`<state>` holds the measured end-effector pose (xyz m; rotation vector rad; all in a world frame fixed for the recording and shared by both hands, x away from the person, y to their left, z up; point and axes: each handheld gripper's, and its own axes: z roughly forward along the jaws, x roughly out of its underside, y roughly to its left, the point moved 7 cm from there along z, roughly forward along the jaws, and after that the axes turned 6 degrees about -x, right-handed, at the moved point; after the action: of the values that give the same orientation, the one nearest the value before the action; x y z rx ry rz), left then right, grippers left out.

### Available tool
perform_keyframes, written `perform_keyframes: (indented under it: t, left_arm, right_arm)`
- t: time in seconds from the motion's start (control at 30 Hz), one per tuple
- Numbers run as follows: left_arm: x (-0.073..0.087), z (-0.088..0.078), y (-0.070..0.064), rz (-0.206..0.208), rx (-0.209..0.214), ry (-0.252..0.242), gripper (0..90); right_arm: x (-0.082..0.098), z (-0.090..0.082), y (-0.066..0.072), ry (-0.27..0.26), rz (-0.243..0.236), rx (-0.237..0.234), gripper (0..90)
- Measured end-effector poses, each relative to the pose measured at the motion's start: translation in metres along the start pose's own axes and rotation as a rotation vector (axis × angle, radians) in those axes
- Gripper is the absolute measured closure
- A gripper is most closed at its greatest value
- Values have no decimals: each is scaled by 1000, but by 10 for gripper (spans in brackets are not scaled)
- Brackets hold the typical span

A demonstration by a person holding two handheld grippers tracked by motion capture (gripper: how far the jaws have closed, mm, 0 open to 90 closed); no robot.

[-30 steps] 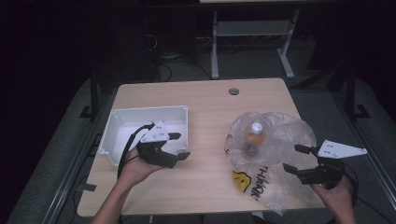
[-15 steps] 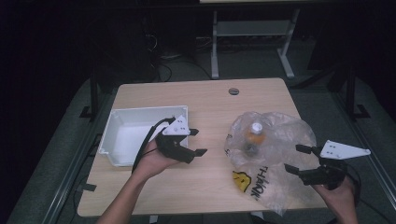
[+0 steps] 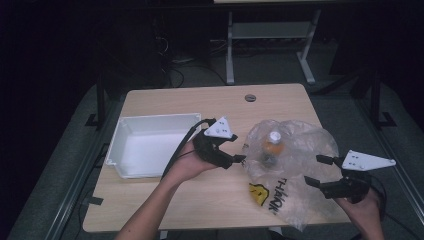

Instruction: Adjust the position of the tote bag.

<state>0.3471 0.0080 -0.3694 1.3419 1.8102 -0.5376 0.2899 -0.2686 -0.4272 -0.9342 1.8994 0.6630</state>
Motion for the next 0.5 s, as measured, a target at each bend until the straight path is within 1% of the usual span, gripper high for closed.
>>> perform_keyframes:
  t: [0.07,0.1,0.13,0.2,0.23,0.3,0.33,0.37,0.43,0.47,0.5]
  left_arm:
    - [-2,3,-1,5,4,3,329]
    - [-5,10,-2,14,15,15,332]
    - [-7,12,-2,22,18,17,334]
    - [-11,18,-4,17,30,14,337]
    - [-11,18,-4,17,30,14,339]
    - [-15,27,-4,30,30,31,352]
    - [-16,31,-4,36,25,40,360]
    - [-16,34,-3,37,29,47,363]
    - [-17,41,-3,26,28,46,397]
    - [-17,44,-2,30,22,56,406]
    - [-17,47,-2,25,20,62,414]
  right_arm:
    - [0,-1,0,-4,-2,1,156]
    - [0,-2,0,-5,-2,0,156]
    - [0,-2,0,-3,-3,2,156]
    - [1,-3,-1,1,-4,10,156]
    - [1,-4,-2,-1,0,11,157]
    - [1,-6,-2,-12,3,11,159]
    - [1,-6,-3,-13,2,12,159]
    - [2,-7,-3,-9,2,14,159]
    - [2,-8,-4,-7,-3,19,160]
    - [3,-9,-4,-11,2,19,160]
    - [2,-11,-4,-19,4,19,160]
